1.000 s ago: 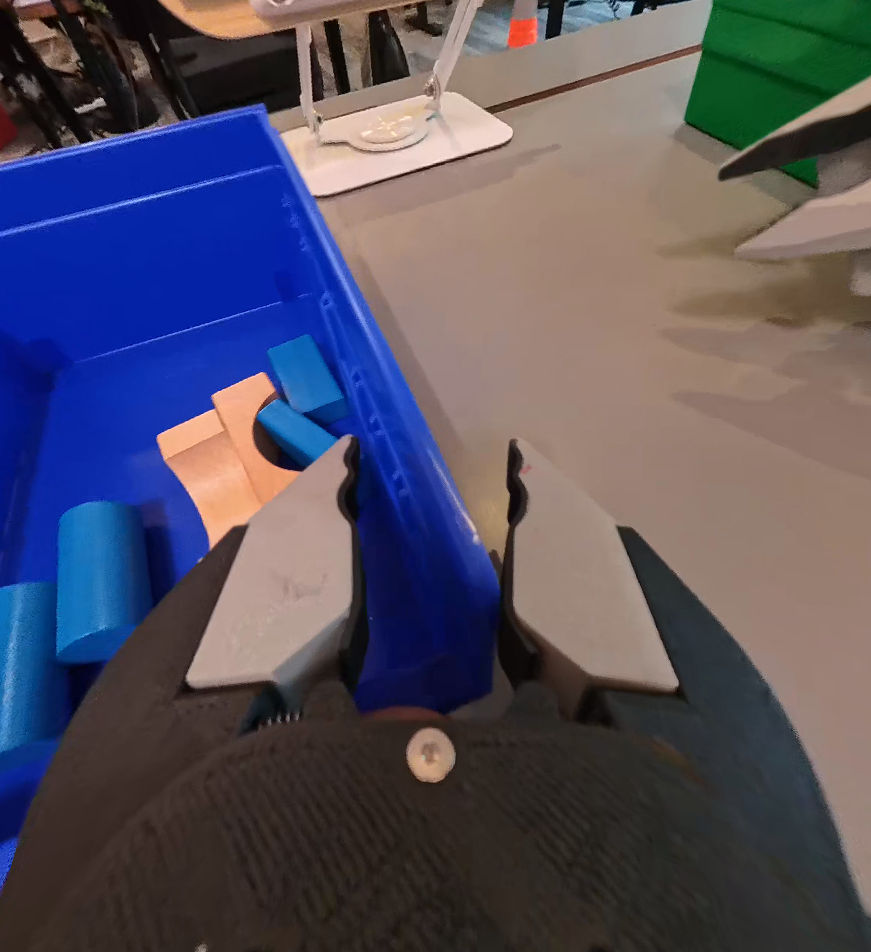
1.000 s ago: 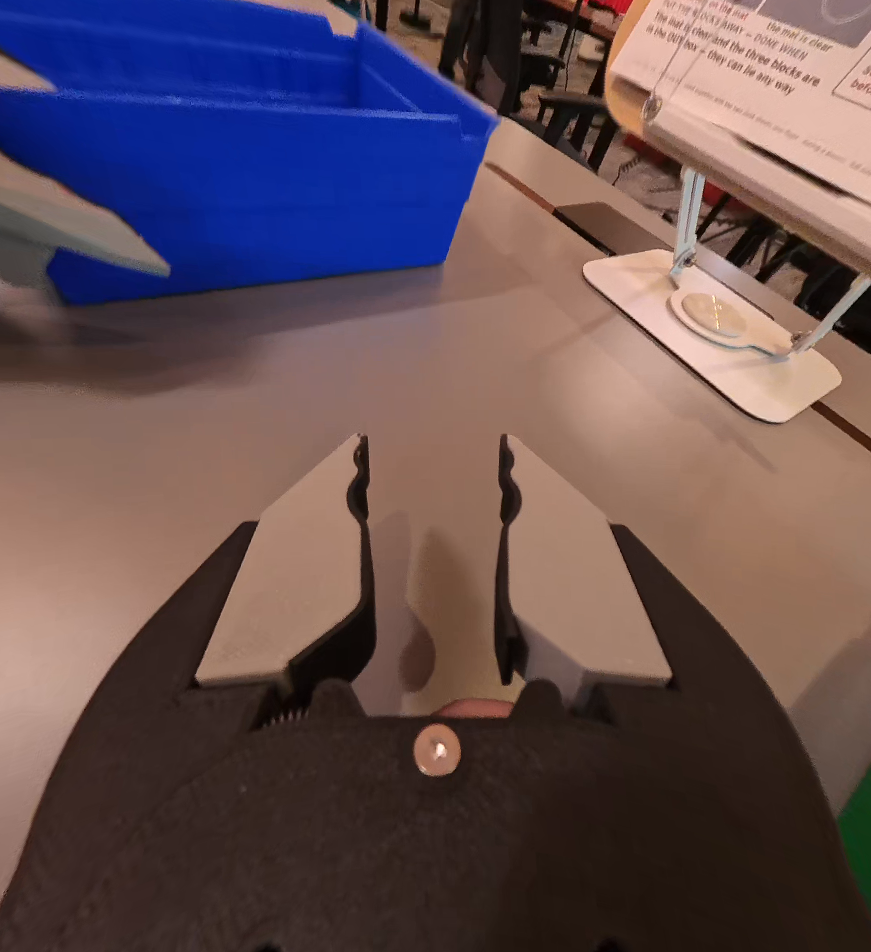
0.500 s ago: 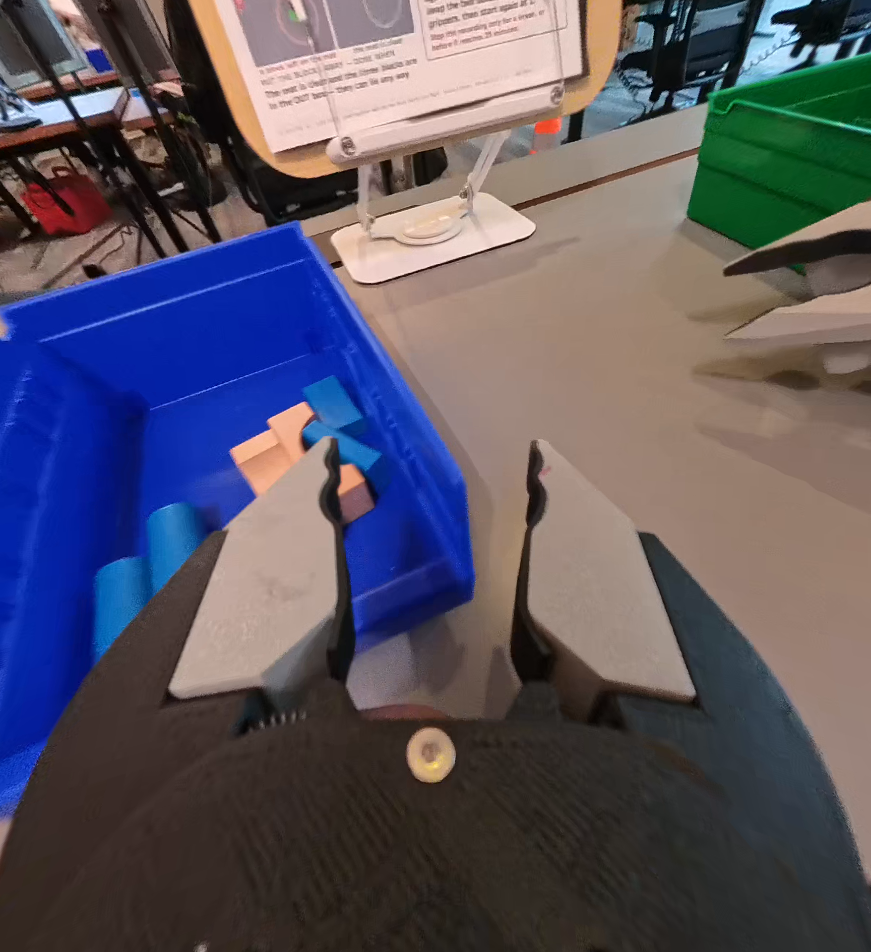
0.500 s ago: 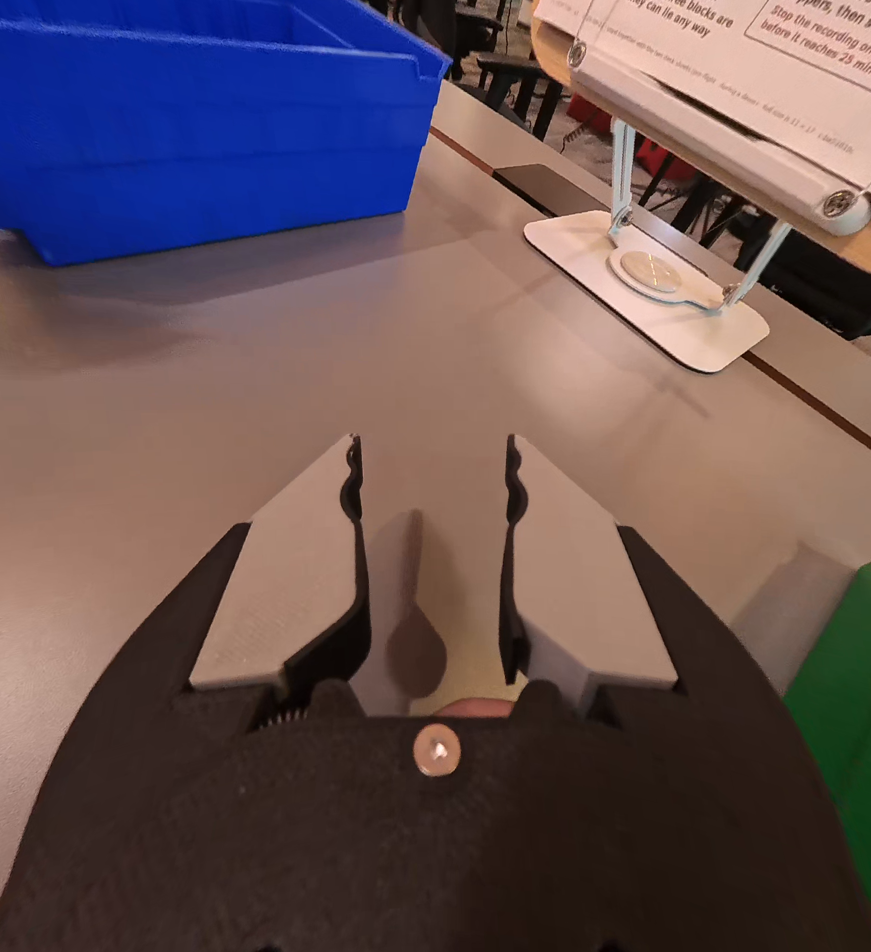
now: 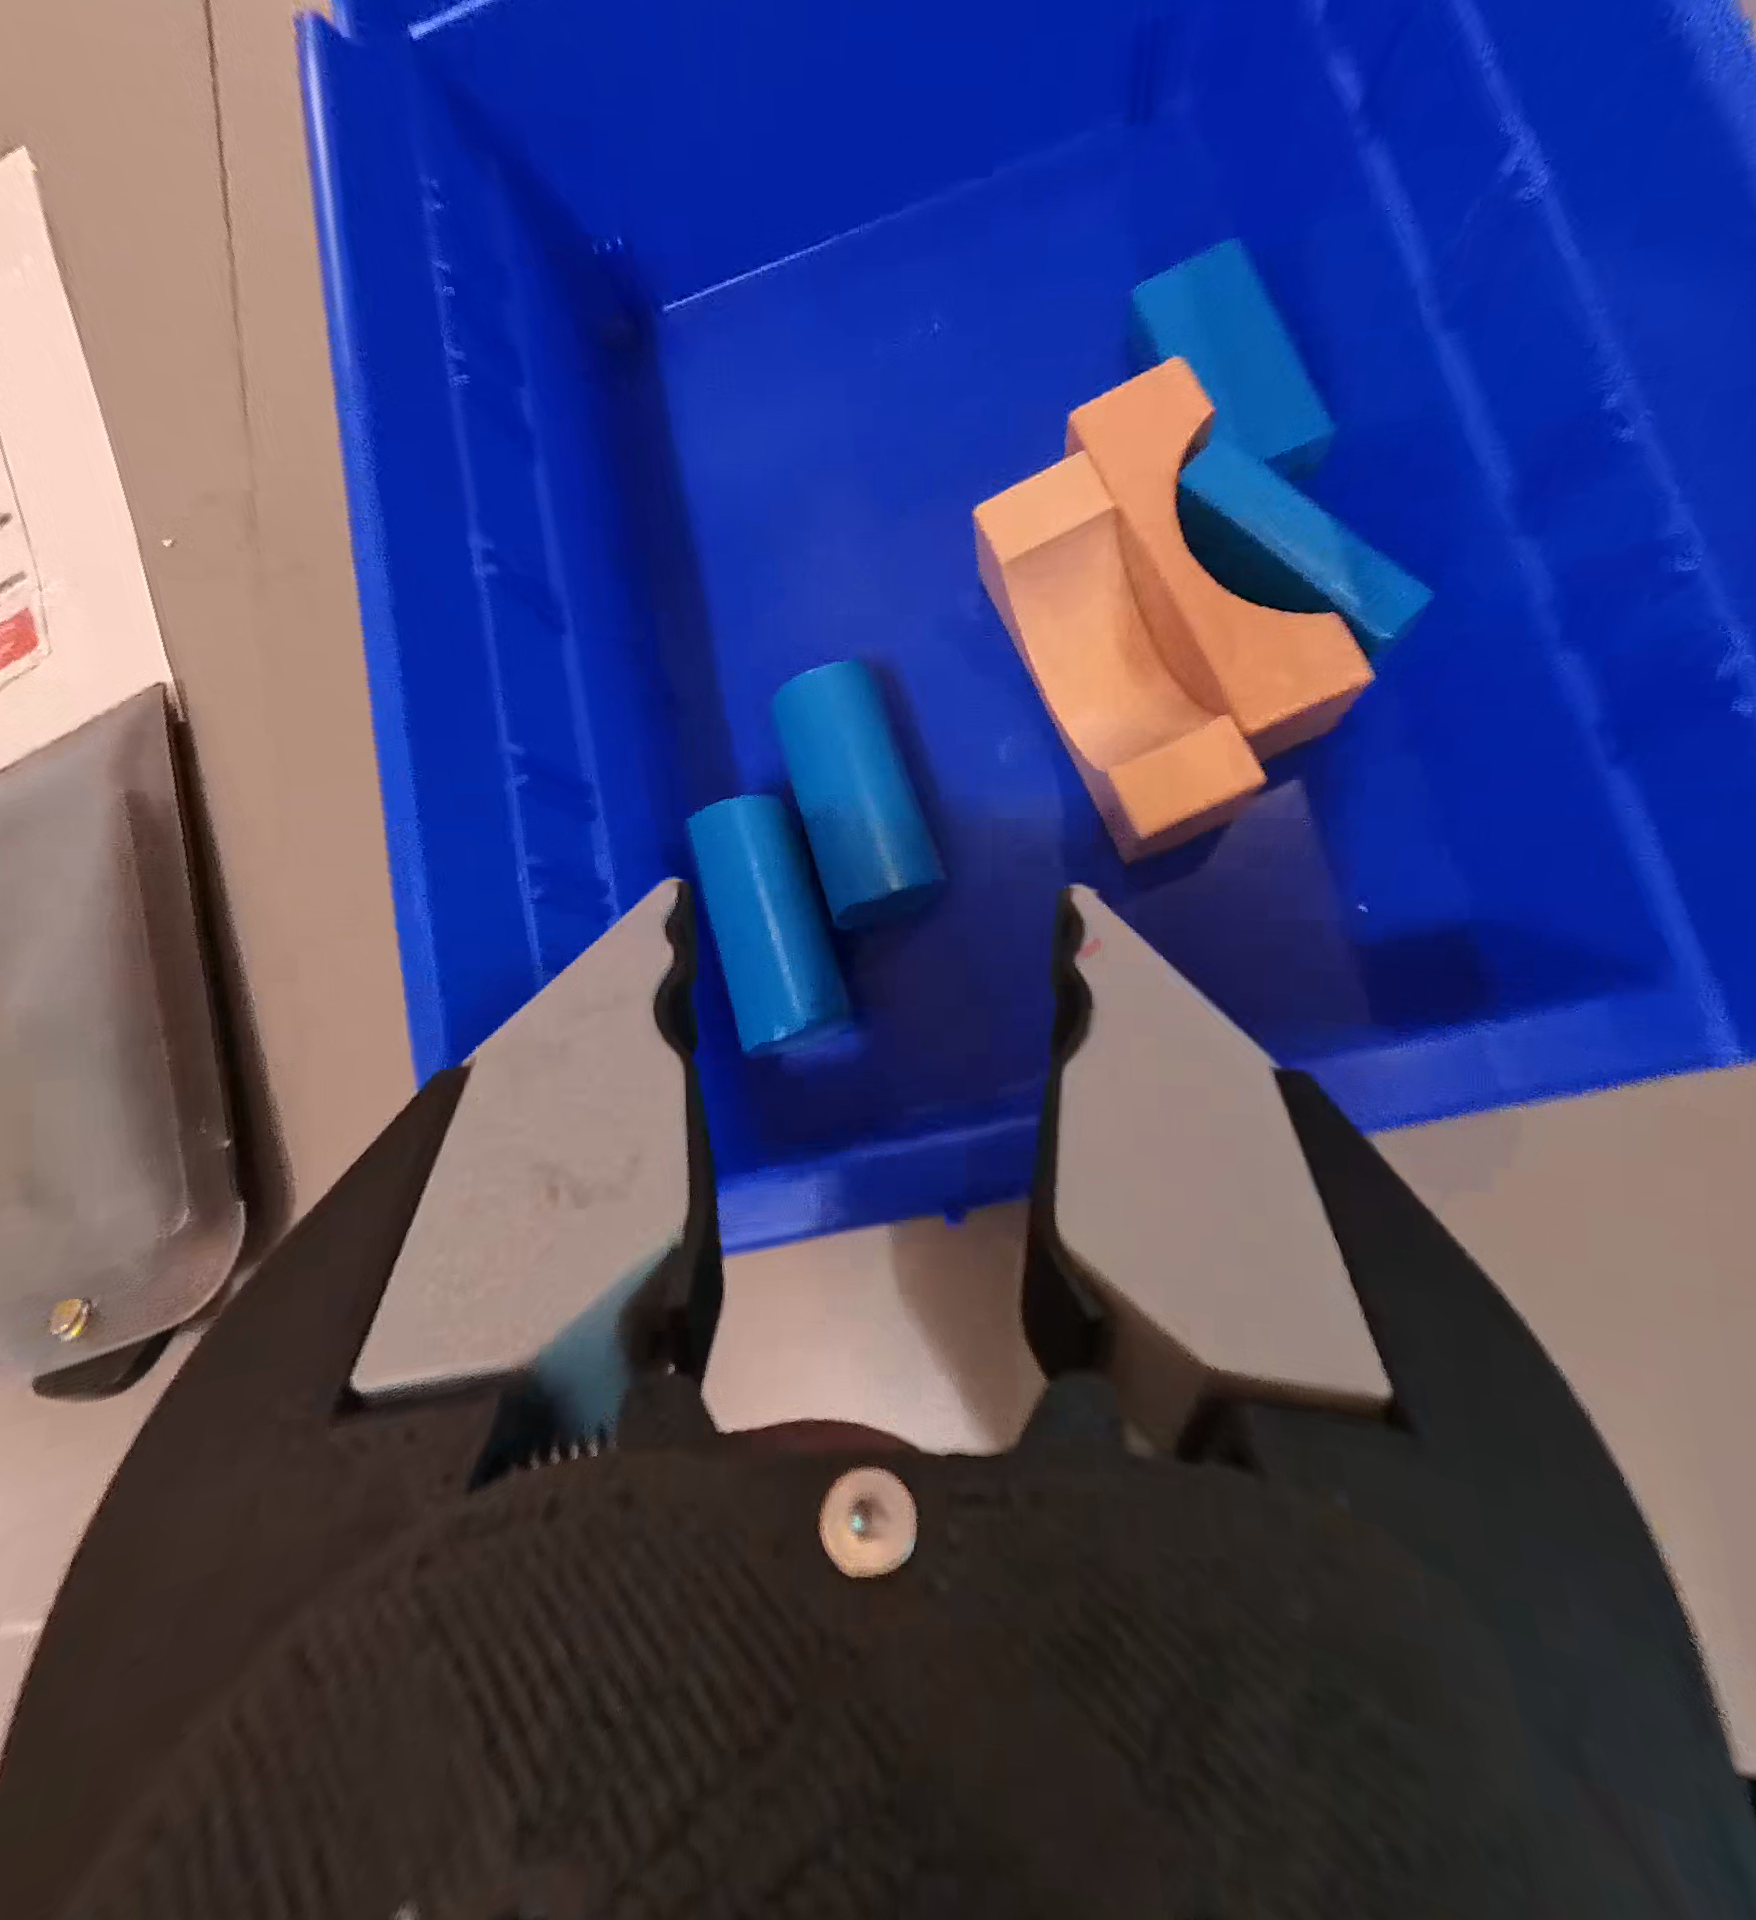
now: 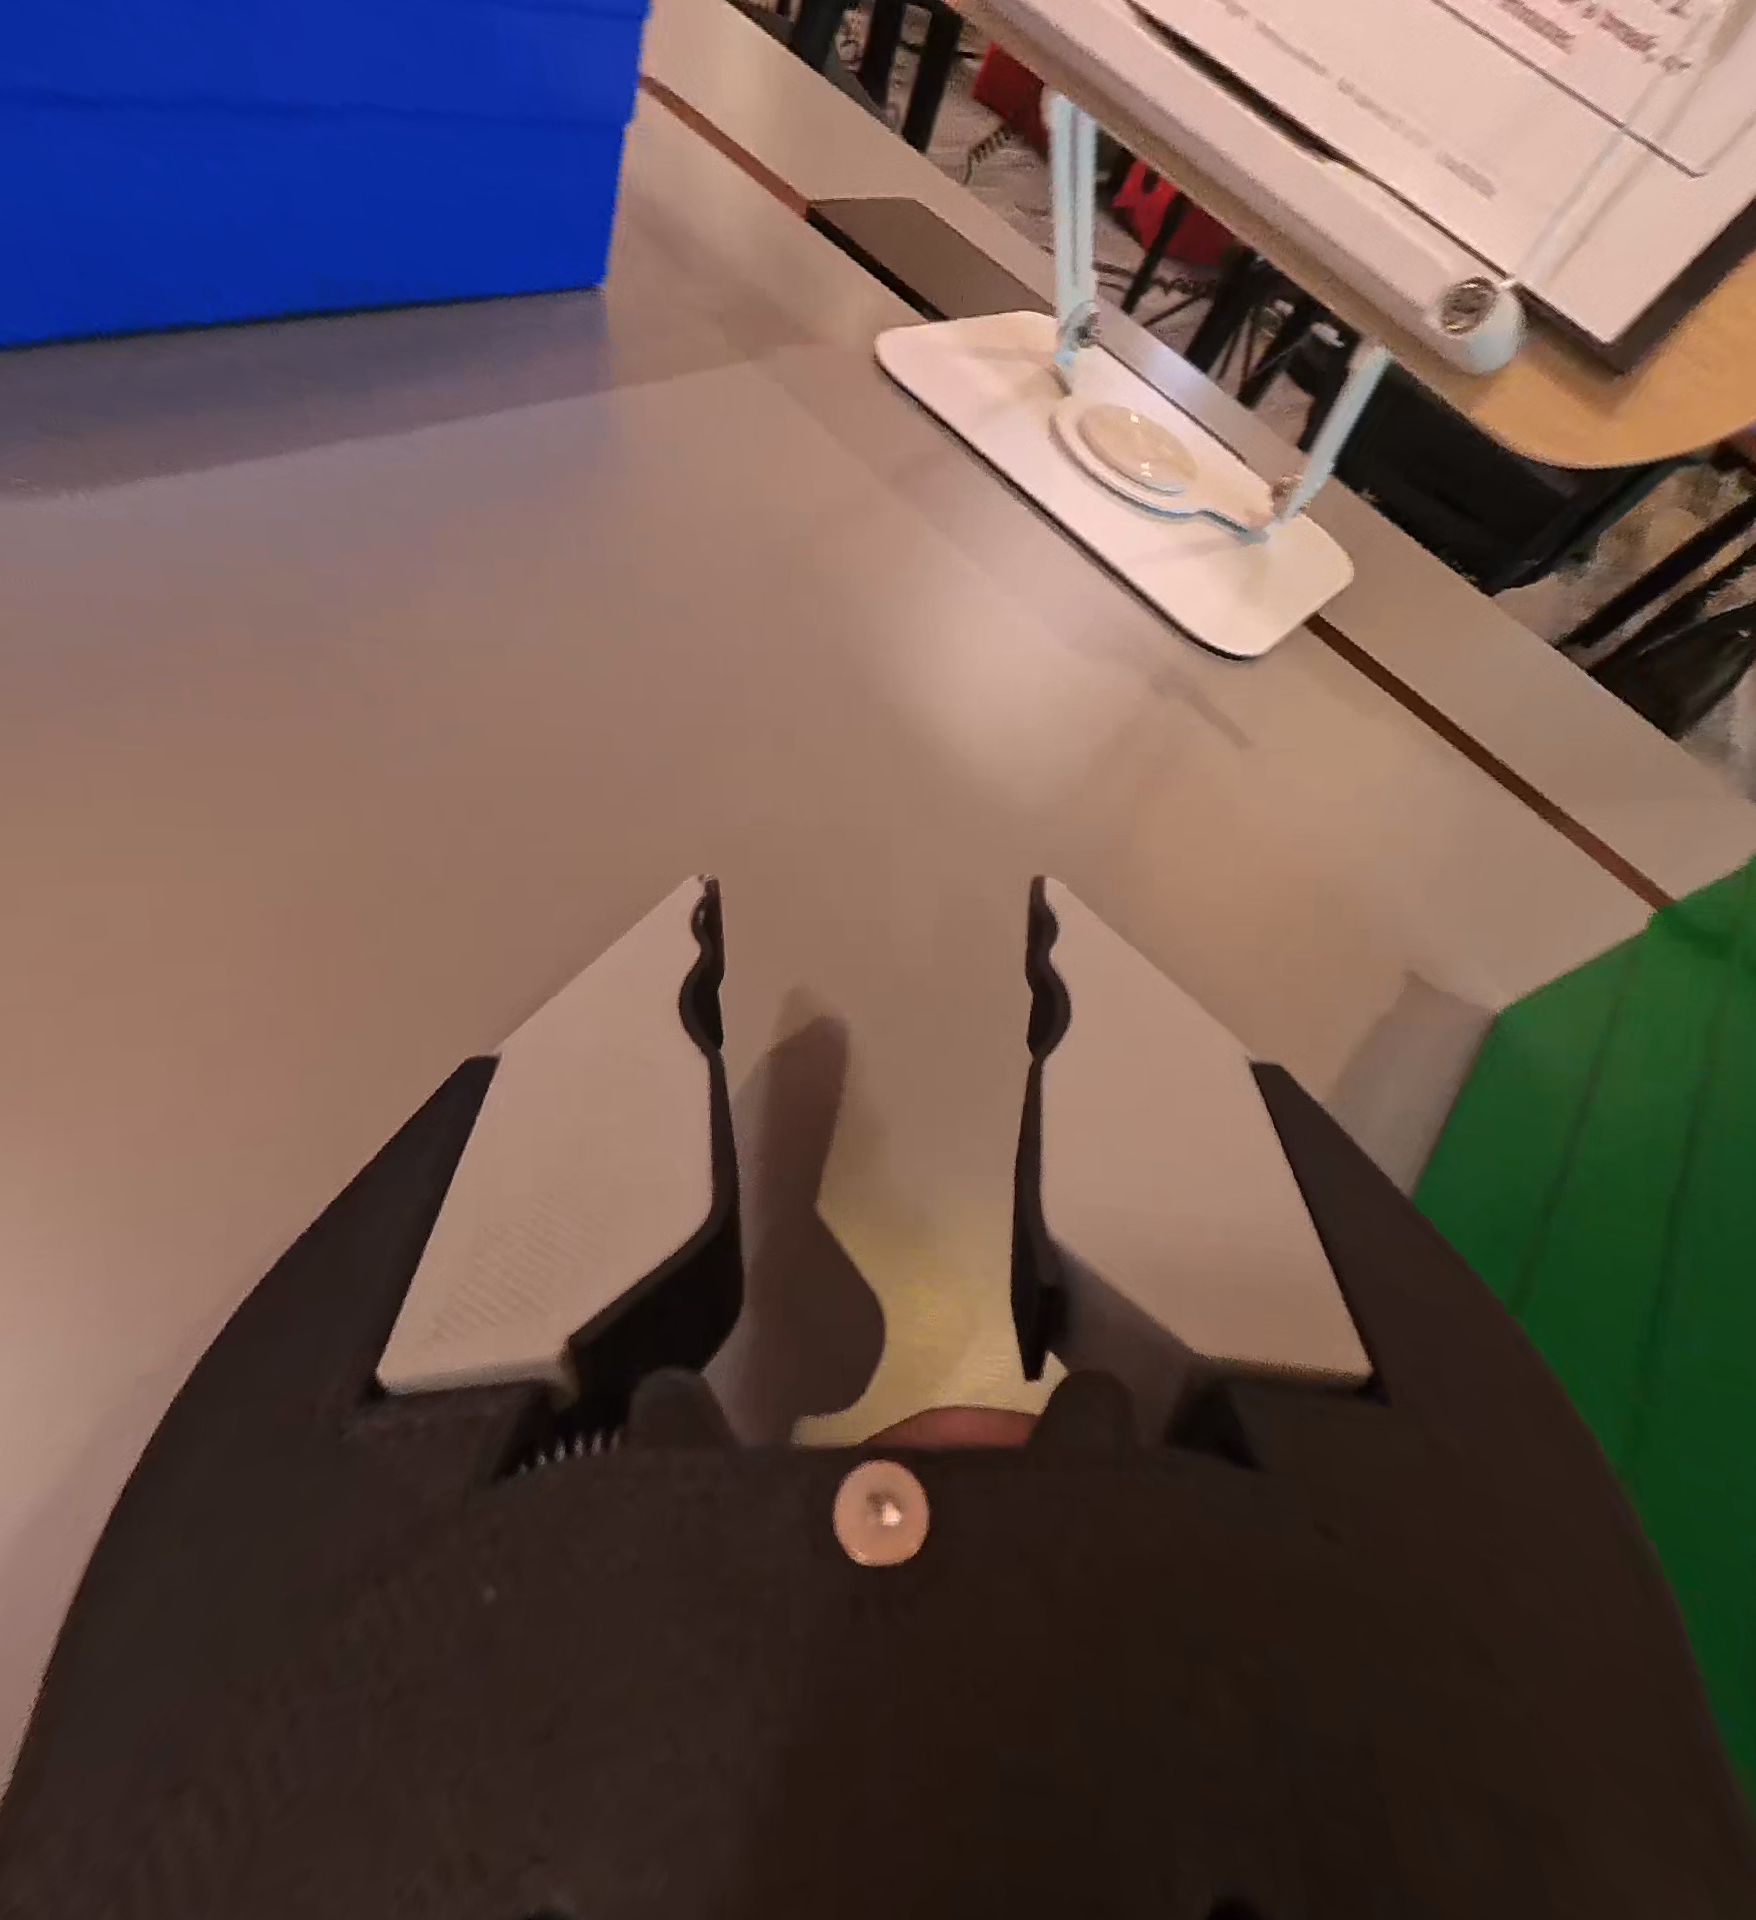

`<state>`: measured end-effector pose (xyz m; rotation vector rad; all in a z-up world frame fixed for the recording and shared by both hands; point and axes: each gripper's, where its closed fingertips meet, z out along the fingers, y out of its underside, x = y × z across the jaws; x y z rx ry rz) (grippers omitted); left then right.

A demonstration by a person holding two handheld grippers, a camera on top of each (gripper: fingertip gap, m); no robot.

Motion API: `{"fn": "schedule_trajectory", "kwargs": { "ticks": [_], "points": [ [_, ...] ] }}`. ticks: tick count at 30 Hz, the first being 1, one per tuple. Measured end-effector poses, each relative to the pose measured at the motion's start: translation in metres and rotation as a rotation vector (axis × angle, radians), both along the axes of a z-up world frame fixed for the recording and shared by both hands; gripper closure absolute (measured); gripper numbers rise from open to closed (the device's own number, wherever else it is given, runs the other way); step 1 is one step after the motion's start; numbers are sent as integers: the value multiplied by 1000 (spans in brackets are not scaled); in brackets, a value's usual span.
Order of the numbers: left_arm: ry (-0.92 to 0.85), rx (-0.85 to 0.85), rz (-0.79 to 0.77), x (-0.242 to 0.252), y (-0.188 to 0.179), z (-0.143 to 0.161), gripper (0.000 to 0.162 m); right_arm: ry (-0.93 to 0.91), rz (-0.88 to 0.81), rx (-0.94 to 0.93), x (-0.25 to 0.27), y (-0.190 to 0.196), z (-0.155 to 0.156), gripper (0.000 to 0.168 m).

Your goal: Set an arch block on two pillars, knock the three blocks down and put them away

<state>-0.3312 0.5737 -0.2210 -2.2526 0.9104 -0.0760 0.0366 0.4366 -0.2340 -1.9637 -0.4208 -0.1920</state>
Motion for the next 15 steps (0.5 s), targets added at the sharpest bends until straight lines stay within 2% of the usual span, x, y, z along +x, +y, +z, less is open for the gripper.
{"fn": "schedule_trajectory", "kwargs": {
  "ticks": [4,7,12,13,15],
  "points": [
    [21,-89,11,14,14,-16,95,5,-45,-19,27,1,0,113],
    [78,-123,18,17,24,-27,95,47,-15,-7,21,0,2,113],
    [200,-186,30,14,33,-52,96,-45,19,3,7,0,2,114],
    [200,-188,33,14,36,-54,99,-65,22,2,6,0,1,114],
    [191,-210,32,16,38,-56,126,-91,19,11,6,-1,3,115]
  ]
}}
